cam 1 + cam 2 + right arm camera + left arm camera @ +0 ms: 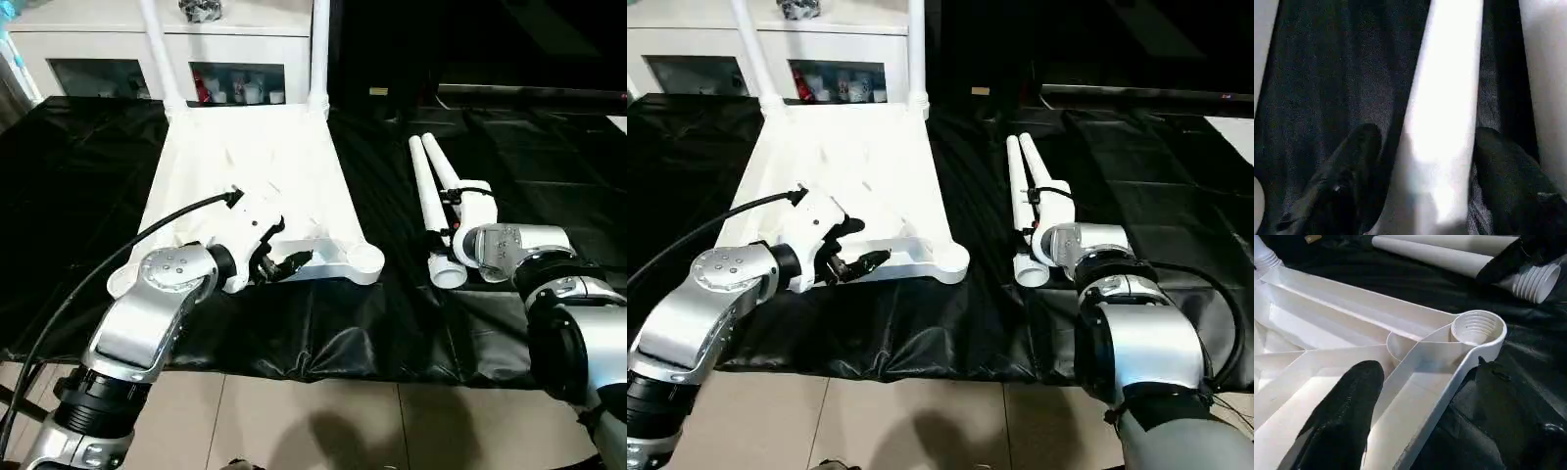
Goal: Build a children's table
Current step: Pick table leg
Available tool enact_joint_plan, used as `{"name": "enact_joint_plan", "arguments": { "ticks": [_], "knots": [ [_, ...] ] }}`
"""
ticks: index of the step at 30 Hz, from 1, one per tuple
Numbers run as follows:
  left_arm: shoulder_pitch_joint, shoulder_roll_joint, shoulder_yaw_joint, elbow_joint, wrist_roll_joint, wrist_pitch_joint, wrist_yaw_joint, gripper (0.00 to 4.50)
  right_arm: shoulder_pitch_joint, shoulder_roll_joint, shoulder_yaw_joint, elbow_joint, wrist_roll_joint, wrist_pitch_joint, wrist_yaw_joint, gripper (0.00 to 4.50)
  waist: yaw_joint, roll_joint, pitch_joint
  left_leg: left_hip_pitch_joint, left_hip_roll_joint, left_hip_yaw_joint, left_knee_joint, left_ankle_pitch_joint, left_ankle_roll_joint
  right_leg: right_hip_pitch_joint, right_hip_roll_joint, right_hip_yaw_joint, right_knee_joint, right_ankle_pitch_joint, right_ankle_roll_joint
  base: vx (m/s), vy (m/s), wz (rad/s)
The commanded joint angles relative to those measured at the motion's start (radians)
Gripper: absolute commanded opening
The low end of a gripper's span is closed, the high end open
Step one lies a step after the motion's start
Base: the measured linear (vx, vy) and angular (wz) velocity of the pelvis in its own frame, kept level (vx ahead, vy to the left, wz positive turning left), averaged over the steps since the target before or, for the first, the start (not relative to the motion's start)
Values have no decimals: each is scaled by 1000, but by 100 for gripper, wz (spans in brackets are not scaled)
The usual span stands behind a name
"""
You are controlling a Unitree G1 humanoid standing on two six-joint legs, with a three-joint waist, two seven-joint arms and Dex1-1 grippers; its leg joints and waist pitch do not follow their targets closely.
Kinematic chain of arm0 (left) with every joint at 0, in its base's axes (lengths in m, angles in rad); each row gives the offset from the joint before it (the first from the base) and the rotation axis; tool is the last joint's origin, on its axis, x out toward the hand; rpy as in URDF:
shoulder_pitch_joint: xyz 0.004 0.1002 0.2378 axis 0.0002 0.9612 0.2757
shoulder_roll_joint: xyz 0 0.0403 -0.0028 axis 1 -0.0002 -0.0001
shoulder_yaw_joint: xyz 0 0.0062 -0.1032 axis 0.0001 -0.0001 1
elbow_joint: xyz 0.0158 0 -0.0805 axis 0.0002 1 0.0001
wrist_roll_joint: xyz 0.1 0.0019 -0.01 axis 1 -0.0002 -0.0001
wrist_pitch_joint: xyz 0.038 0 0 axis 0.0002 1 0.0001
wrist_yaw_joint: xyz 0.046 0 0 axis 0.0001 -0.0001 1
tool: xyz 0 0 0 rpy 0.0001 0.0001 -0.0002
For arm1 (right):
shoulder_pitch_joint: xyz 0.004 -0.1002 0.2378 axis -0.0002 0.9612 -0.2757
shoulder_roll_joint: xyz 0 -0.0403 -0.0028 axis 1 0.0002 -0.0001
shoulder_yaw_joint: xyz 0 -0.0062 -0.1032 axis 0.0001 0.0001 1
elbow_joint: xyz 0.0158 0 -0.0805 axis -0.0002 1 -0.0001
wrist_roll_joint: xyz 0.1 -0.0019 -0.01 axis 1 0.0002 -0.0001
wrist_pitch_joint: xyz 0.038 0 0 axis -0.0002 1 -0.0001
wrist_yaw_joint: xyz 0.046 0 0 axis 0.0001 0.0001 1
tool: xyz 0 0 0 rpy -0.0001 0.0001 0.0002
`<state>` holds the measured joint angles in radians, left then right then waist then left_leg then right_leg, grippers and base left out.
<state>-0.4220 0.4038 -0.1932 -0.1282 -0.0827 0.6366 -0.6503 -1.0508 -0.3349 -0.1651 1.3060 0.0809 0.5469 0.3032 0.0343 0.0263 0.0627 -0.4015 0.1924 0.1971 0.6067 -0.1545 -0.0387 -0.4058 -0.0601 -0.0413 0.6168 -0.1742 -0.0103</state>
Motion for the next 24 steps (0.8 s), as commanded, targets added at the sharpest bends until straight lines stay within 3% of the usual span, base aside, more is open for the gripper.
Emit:
{"name": "enact_joint_plan", "arguments": {
  "ticks": [1, 12, 24],
  "knots": [
    [-5, 9, -10, -21, -1, 9, -10, 356, -4, 4, -14, 22, 8, 30, -6, 296, 2, -11, -78, 29, 28, -15, -56, -237, -5, 38, -62, 30, -68, -236, -220, 0, 0, 0],
    [-20, 14, -19, -3, 3, -8, -14, 356, 29, -7, -51, 30, 23, 31, -46, 200, 2, -15, -77, 30, 28, -15, -57, -244, -12, 36, -63, 30, -70, -252, -209, 0, 0, 0],
    [-96, -73, 40, 101, -3, -68, 87, 356, 36, -4, -115, -11, 78, -61, 19, 191, 3, -20, -79, 27, 27, -17, -56, -238, -4, 40, -65, 28, -71, -248, -205, 0, 0, 0]
  ]
}}
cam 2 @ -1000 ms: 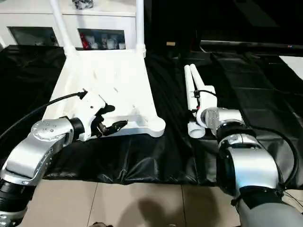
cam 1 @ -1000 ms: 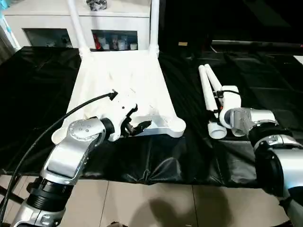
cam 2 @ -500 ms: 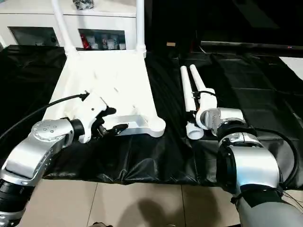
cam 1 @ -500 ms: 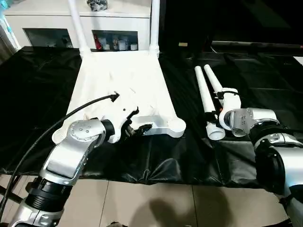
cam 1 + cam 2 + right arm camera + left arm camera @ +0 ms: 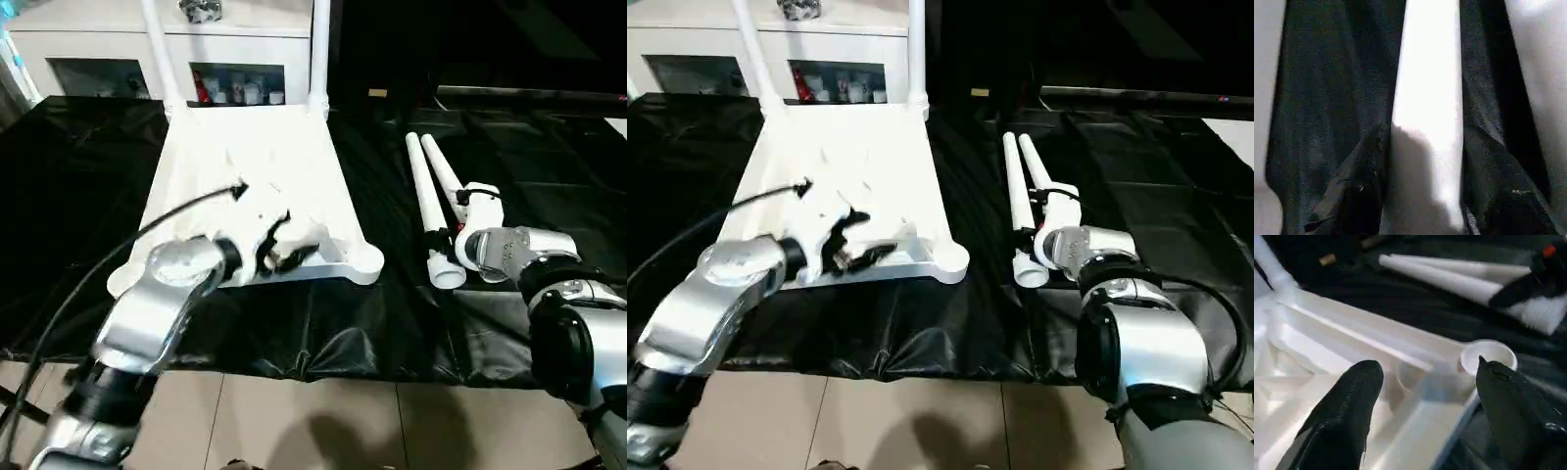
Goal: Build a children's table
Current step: Pick table leg
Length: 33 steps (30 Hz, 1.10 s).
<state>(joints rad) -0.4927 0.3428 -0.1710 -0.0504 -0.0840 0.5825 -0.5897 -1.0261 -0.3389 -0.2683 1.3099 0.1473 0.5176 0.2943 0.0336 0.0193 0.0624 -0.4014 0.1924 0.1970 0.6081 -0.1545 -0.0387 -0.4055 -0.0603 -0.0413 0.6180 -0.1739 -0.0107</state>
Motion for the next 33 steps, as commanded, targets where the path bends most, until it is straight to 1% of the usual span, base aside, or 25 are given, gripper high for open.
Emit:
{"name": "enact_joint_plan", "arguments": {
  "ticks": [1, 2, 3, 4, 5, 6, 7, 8, 9, 10, 11, 12, 13, 14, 15, 16, 18, 19, 20, 25, 26, 29, 30, 32, 33],
  "knots": [
    [-40, -39, 35, 41, -15, -11, 47, 356, 14, 4, -18, -29, 24, -43, 62, 191, 4, -9, -80, 26, 26, -16, -57, -237, -3, 39, -64, 28, -71, -242, -206, 0, 0, 0],
    [-55, -67, 54, 60, -30, -8, 69, 356, 17, 8, -26, -42, 37, -54, 96, 191, 4, -8, -80, 28, 25, -14, -54, -238, 1, 40, -63, 29, -73, -229, -211, 0, 0, 0],
    [-76, -109, 89, 78, -67, 16, 90, 356, 27, 17, -31, -72, 55, -86, 165, 191, 7, -3, -83, 27, 27, -15, -54, -230, 8, 44, -64, 29, -69, -202, -222, 0, 0, 0],
    [-90, -138, 114, 90, -96, 38, 103, 372, 35, 24, -34, -93, 69, -110, 215, 191, 8, -6, -83, 25, 26, -14, -53, -221, 15, 45, -64, 29, -70, -187, -225, 0, 0, 0],
    [-109, -173, 148, 109, -133, 66, 118, 382, 51, 35, -34, -127, 85, -146, 278, 191, 11, -6, -85, 23, 27, -12, -52, -204, 31, 49, -65, 29, -67, -146, -238, 0, 0, 0],
    [-125, -196, 165, 129, -151, 71, 131, 389, 76, 45, -27, -170, 102, -173, 350, 191, 14, -4, -87, 22, 29, -15, -51, -178, 46, 50, -66, 27, -62, -109, -256, 0, 0, 0],
    [-137, -213, 178, 146, -162, 71, 141, 389, 93, 52, -23, -200, 113, -193, 402, 191, 15, -6, -87, 21, 28, -11, -50, -178, 60, 51, -63, 26, -64, -99, -260, 0, 0, 0],
    [-151, -234, 196, 164, -180, 76, 150, 395, 113, 57, -13, -234, 123, -197, 454, 191, 17, -9, -88, 19, 30, -14, -49, -165, 79, 54, -65, 25, -60, -82, -265, 0, 0, 0],
    [-175, -262, 220, 196, -203, 78, 169, 413, 144, 61, 0, -288, 145, -175, 521, 191, 20, -13, -88, 20, 30, -12, -48, -150, 96, 54, -62, 24, -61, -74, -270, 0, 0, 0],
    [-175, -262, 220, 196, -203, 78, 169, 425, 144, 61, 0, -288, 145, -175, 521, 191, 24, -13, -88, 21, 29, -11, -47, -145, 102, 55, -62, 24, -63, -76, -270, 0, 0, 0],
    [-215, -309, 264, 254, -251, 91, 191, 430, 196, 65, 20, -384, 188, -121, 611, 190, 26, -15, -88, 21, 31, -11, -47, -138, 109, 53, -62, 23, -63, -89, -272, 0, 0, 0],
    [-233, -329, 285, 280, -272, 100, 197, 433, 216, 67, 25, -423, 206, -102, 644, 190, 35, -13, -87, 26, 31, -11, -46, -142, 110, 54, -64, 24, -67, -108, -264, 0, 0, 0],
    [-233, -329, 285, 280, -272, 100, 197, 433, 216, 67, 25, -423, 206, -102, 644, 190, 38, -14, -86, 25, 30, -10, -47, -142, 112, 54, -61, 23, -70, -115, -259, 0, 0, 0],
    [-249, -345, 304, 311, -288, 107, 203, 442, 233, 72, 26, -463, 229, -80, 671, 190, 40, -13, -87, 26, 32, -13, -48, -141, 108, 52, -63, 22, -68, -131, -260, 0, 0, 0],
    [-270, -361, 327, 351, -306, 111, 211, 450, 256, 78, 28, -513, 254, -57, 701, 189, 45, -9, -85, 29, 32, -12, -49, -159, 104, 48, -63, 23, -75, -158, -252, 0, 0, 0],
    [-278, -366, 335, 367, -310, 111, 213, 450, 262, 81, 28, -529, 263, -50, 711, 189, 44, -10, -86, 28, 33, -13, -49, -161, 101, 50, -63, 23, -74, -163, -251, 0, 0, 0],
    [-298, -382, 360, 402, -331, 110, 224, 450, 279, 88, 36, -571, 281, -32, 730, 189, 51, -10, -85, 30, 34, -15, -52, -174, 85, 48, -67, 22, -79, -201, -237, 0, 0, 0],
    [-313, -393, 378, 421, -352, 108, 229, 450, 293, 94, 42, -605, 293, -21, 745, 189, 51, -11, -85, 30, 35, -17, -54, -178, 80, 48, -68, 22, -79, -209, -234, 0, 0, 0],
    [-338, -410, 400, 447, -379, 106, 238, 450, 315, 107, 56, -660, 308, -3, 770, 189, 55, -12, -84, 31, 32, -16, -54, -183, 73, 49, -68, 24, -82, -220, -221, 0, 0, 0],
    [-355, -411, 401, 473, -376, 101, 242, 450, 329, 109, 63, -700, 321, 18, 789, 189, 55, -14, -84, 29, 34, -20, -57, -173, 71, 47, -71, 24, -82, -220, -217, 0, 0, 0],
    [-363, -414, 410, 487, -385, 104, 238, 450, 350, 108, 75, -751, 336, 43, 797, 189, 55, -15, -83, 28, 32, -19, -58, -166, 73, 49, -70, 25, -83, -215, -210, 0, 0, 0],
    [-375, -412, 418, 504, -389, 90, 236, 450, 368, 107, 90, -795, 344, 65, 795, 189, 57, -14, -85, 28, 33, -20, -58, -144, 82, 50, -71, 25, -81, -188, -210, 0, 0, 0],
    [-383, -410, 421, 511, -393, 84, 236, 450, 374, 109, 93, -812, 344, 71, 787, 189, 54, -13, -85, 27, 33, -20, -57, -146, 80, 49, -72, 25, -82, -190, -213, 0, 0, 0],
    [-392, -410, 426, 519, -397, 80, 240, 450, 379, 112, 97, -828, 341, 74, 775, 189, 55, -13, -84, 29, 34, -20, -59, -157, 74, 49, -73, 25, -85, -207, -207, 0, 0, 0],
    [-401, -410, 431, 525, -397, 73, 252, 450, 381, 118, 99, -840, 333, 71, 755, 189, 54, -10, -82, 29, 34, -20, -60, -165, 68, 47, -72, 26, -86, -216, -203, 0, 0, 0]
  ]
}}
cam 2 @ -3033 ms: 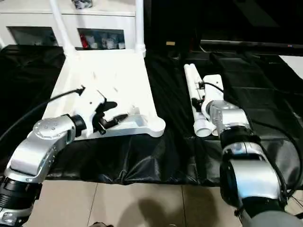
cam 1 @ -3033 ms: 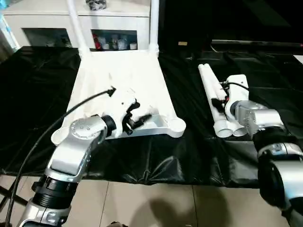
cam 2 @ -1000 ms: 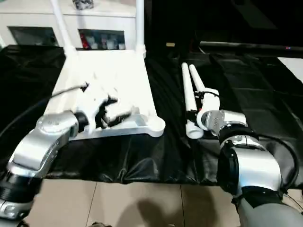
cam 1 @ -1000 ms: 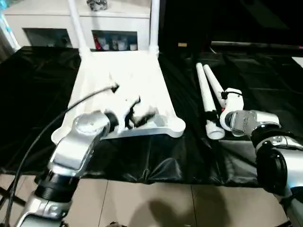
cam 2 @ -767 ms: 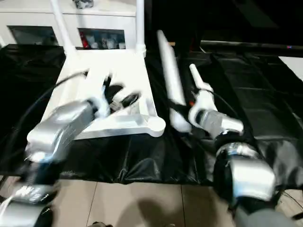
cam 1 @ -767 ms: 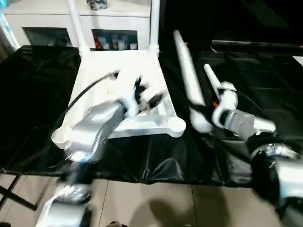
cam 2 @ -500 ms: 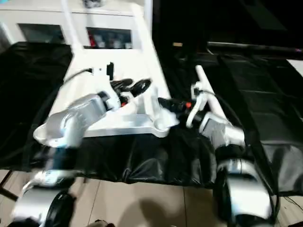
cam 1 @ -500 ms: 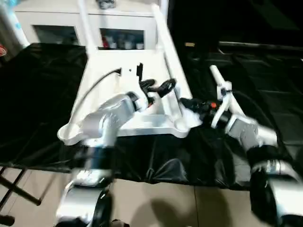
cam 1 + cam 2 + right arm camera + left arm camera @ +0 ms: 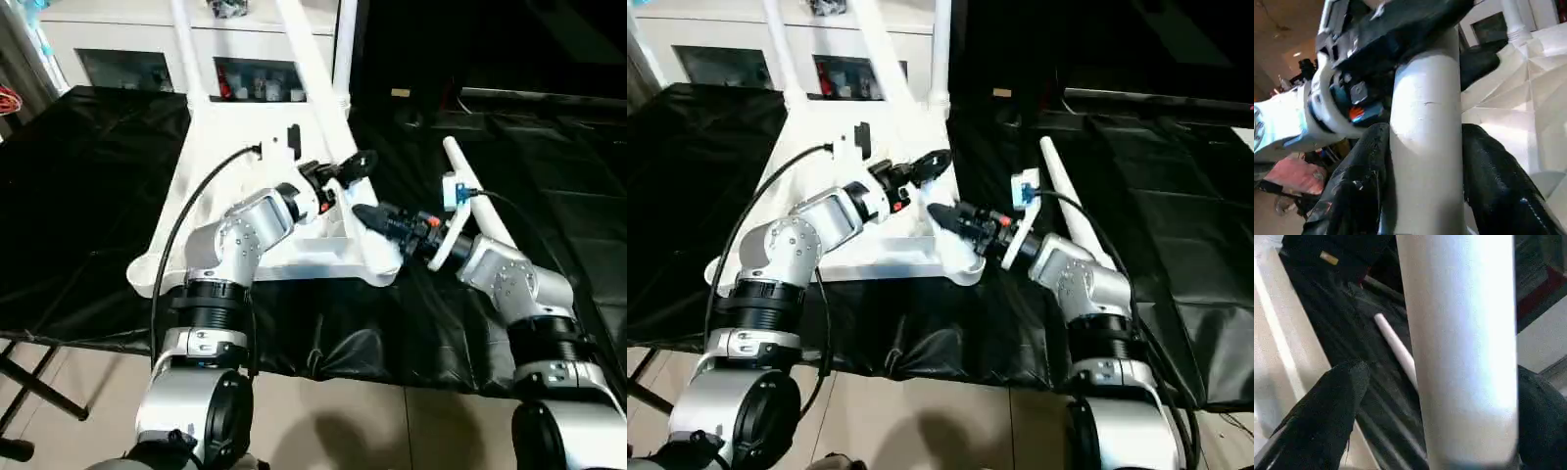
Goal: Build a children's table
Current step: Pick table leg
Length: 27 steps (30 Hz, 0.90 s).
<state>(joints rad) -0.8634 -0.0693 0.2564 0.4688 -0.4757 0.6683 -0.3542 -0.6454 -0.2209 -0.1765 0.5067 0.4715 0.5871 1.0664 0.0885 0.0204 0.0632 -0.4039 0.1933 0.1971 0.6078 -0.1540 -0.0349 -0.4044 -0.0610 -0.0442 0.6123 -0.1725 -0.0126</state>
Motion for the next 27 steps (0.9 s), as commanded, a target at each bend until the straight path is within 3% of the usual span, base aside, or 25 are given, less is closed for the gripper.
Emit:
{"name": "enact_joint_plan", "arguments": {
  "ticks": [1, 2, 5, 6, 9, 15, 21, 22, 27],
  "knots": [
    [-35, 0, 7, 9, -3, -21, 29, 450, 1, 4, 12, -46, -1, -1, -32, 189, -2, -10, -84, 33, 33, -21, -59, -168, 61, 46, -72, 28, -79, -220, -201, 0, 0, 0],
    [-38, -1, 9, 11, -1, -28, 37, 423, 2, 7, 15, -53, -6, -3, -41, 189, -3, -12, -83, 33, 33, -22, -61, -178, 54, 47, -72, 28, -81, -228, -197, 0, 0, 0],
    [-47, -11, 26, 18, -1, -43, 75, 412, 13, 27, 52, -82, -45, -19, -100, 189, -4, -12, -82, 32, 33, -23, -62, -177, 44, 45, -72, 29, -81, -227, -195, 0, 0, 0],
    [-50, -13, 34, 22, 1, -48, 101, 388, 17, 37, 72, -92, -70, -32, -129, 189, -4, -11, -82, 32, 33, -23, -63, -181, 42, 46, -73, 29, -81, -229, -194, 0, 0, 0],
    [-52, -12, 37, 26, 4, -51, 120, 367, 17, 49, 83, -97, -86, -48, -154, 189, -5, -9, -83, 32, 32, -23, -63, -189, 39, 45, -72, 30, -83, -228, -189, 0, 0, 0],
    [-65, -13, 50, 50, 34, -85, 209, 311, -2, 108, 120, -148, -129, -74, -279, 189, -8, 1, -83, 34, 33, -25, -67, -190, 30, 44, -68, 30, -81, -191, -186, 0, 0, 0],
    [-77, -9, 61, 65, 34, -116, 247, 274, -2, 133, 133, -201, -136, -66, -342, 189, -9, 3, -81, 36, 33, -26, -71, -210, 16, 44, -69, 32, -81, -195, -181, 0, 0, 0],
    [-76, -6, 55, 59, 35, -114, 241, 253, -2, 133, 134, -206, -137, -65, -347, 189, -9, 8, -81, 37, 33, -26, -71, -218, 13, 43, -70, 32, -82, -201, -180, 0, 0, 0],
    [-72, -8, 49, 49, 32, -112, 234, 210, -2, 126, 137, -213, -133, -49, -350, 189, -11, 5, -81, 35, 32, -25, -71, -218, 11, 45, -69, 33, -82, -186, -184, 0, 0, 0]
  ]
}}
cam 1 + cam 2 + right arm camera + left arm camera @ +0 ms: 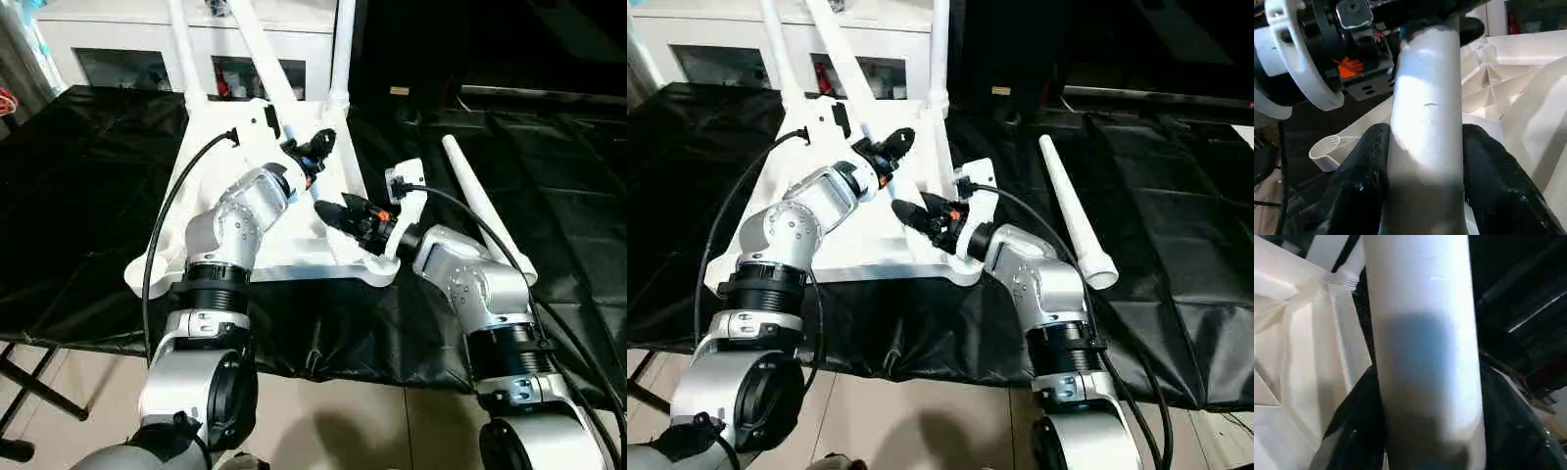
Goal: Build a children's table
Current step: Pick table leg
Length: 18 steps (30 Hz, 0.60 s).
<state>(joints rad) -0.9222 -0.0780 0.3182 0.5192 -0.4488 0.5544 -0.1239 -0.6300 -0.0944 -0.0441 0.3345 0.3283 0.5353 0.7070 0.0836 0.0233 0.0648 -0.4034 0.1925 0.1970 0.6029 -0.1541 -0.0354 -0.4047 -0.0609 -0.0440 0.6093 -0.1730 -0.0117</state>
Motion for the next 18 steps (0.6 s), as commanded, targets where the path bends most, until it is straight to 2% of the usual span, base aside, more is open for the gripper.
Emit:
{"name": "enact_joint_plan", "arguments": {
  "ticks": [1, 2, 3, 4, 5, 7, 10, 12, 13, 14, 18],
  "knots": [
    [-9, 0, -17, -9, 2, 2, -5, 210, -16, -7, 10, -45, 8, 9, 12, 189, -6, -3, -83, 35, 33, -25, -65, -214, 14, 46, -71, 33, -77, -185, -187, 0, 0, 0],
    [-3, 3, -25, -20, -5, 5, -28, 208, -18, -16, 11, -45, 16, 22, 23, 189, -6, -1, -82, 34, 33, -24, -65, -210, 15, 46, -71, 33, -78, -186, -188, 0, 0, 0],
    [-2, 5, -27, -23, -8, 5, -35, 204, -18, -20, 10, -46, 24, 30, 28, 189, -5, -8, -82, 33, 33, -23, -65, -208, 19, 47, -71, 33, -78, -191, -187, 0, 0, 0],
    [-2, 5, -28, -24, -8, 5, -38, 198, -19, -21, 9, -46, 27, 34, 31, 245, -5, -6, -81, 33, 33, -23, -65, -206, 21, 47, -71, 33, -78, -196, -185, 0, 0, 0],
    [2, 14, -42, -30, -12, 9, -75, 197, -23, -32, 9, -41, 34, 42, 46, 259, -5, -5, -81, 33, 32, -23, -64, -205, 22, 46, -71, 34, -80, -202, -182, 0, 0, 0],
    [10, 33, -75, -46, -18, 22, -156, 195, -34, -58, 12, -29, 43, 59, 81, 265, -3, -7, -81, 33, 32, -23, -65, -203, 26, 46, -71, 34, -81, -217, -178, 0, 0, 0],
    [18, 55, -109, -66, -26, 55, -224, 191, -46, -96, 22, -4, 44, 72, 131, 302, -4, -6, -81, 34, 33, -22, -63, -200, 23, 46, -71, 34, -78, -211, -182, 0, 0, 0],
    [28, 84, -147, -84, -33, 87, -301, 191, -58, -155, 44, 23, 56, 100, 234, 311, -1, -10, -82, 35, 34, -21, -62, -193, 28, 48, -71, 33, -75, -200, -191, 0, 0, 0],
    [30, 93, -158, -90, -37, 96, -326, 191, -60, -175, 52, 31, 59, 108, 268, 311, 1, -8, -81, 35, 35, -21, -62, -193, 30, 48, -71, 34, -75, -197, -193, 0, 0, 0],
    [32, 112, -177, -104, -49, 111, -383, 190, -66, -219, 71, 42, 70, 123, 351, 328, 0, -14, -80, 32, 33, -18, -61, -190, 36, 48, -70, 35, -77, -193, -197, 0, 0, 0],
    [32, 128, -186, -120, -76, 138, -450, 190, -76, -247, 79, 63, 79, 125, 409, 351, 3, -18, -81, 30, 33, -18, -57, -168, 48, 50, -74, 33, -72, -193, -212, 0, 0, 0]
  ]
}}
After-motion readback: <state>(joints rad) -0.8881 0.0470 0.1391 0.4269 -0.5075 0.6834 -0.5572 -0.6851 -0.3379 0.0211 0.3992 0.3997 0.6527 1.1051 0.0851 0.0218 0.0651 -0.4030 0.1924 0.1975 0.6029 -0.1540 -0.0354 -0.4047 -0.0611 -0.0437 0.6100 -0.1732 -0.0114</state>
